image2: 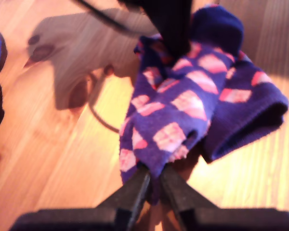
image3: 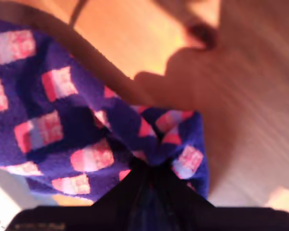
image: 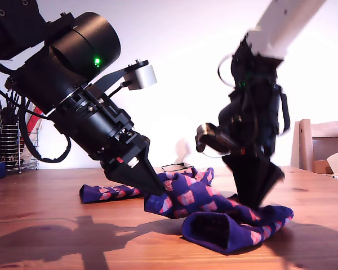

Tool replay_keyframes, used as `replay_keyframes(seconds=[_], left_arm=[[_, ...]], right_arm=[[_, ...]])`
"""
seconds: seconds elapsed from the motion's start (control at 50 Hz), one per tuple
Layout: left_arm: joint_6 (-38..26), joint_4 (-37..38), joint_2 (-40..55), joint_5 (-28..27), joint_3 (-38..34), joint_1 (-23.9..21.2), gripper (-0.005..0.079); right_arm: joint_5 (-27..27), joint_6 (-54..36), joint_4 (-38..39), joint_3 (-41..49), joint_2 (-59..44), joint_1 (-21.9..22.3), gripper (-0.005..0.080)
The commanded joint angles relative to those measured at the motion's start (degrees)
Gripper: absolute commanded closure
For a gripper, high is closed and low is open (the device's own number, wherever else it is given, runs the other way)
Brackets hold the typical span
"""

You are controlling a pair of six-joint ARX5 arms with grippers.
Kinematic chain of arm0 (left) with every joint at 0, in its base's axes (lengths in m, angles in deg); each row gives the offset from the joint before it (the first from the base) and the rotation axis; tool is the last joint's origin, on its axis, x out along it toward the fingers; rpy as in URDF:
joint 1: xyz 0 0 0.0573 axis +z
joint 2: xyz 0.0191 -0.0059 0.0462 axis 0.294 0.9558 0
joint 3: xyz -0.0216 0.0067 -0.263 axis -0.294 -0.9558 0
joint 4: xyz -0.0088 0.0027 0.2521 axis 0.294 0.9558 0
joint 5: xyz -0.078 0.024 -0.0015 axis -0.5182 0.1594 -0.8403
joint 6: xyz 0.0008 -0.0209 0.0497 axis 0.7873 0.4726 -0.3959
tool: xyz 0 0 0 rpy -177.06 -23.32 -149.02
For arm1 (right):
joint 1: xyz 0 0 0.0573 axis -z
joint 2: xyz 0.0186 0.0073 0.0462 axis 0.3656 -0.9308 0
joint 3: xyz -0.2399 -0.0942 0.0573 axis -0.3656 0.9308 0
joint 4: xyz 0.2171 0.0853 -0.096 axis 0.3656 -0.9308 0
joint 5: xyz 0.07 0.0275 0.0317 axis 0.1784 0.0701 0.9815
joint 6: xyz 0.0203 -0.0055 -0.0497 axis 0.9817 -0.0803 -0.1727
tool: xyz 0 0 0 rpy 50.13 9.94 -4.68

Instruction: Fold the socks in front of you. After folding them, place them to the left side.

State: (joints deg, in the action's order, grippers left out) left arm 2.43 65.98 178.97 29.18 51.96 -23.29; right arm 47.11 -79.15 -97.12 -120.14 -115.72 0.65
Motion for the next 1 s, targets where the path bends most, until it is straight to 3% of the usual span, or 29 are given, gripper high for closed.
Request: replay_keyframes(seconds=[0.0, 0.22, 0.36, 0.56, 0.7, 0.98], left_arm=[[-0.13, -0.44, 0.20, -0.15, -0.09, -0.11, 0.0765], [-0.33, -0.42, 0.17, 1.62, 0.31, 0.50, 0.0765], [-1.31, -0.20, 0.17, 3.30, 1.22, 2.38, 0.0765], [-1.64, 0.37, 0.15, 3.26, 3.74, 4.81, 0.0765], [-0.39, 5.05, -0.26, 2.25, 9.01, 4.66, 0.0765], [3.37, 13.09, 0.07, -2.32, 12.61, 0.07, 0.0765]], right_arm=[[-1.57, 0.39, 4.44, 1.44, 0.37, -1.05, 0.0765], [-4.70, 4.42, 18.91, 1.46, 0.37, -3.43, 0.0765], [-5.64, 6.58, 23.98, 1.46, 0.28, -4.63, 0.0765], [-5.92, 6.86, 24.44, 1.46, 0.28, -5.01, 0.0765], [-5.86, 7.23, 23.67, 1.22, 0.28, -4.98, 0.0765], [-5.46, 6.67, 22.86, 1.18, 0.28, -4.31, 0.0765]])
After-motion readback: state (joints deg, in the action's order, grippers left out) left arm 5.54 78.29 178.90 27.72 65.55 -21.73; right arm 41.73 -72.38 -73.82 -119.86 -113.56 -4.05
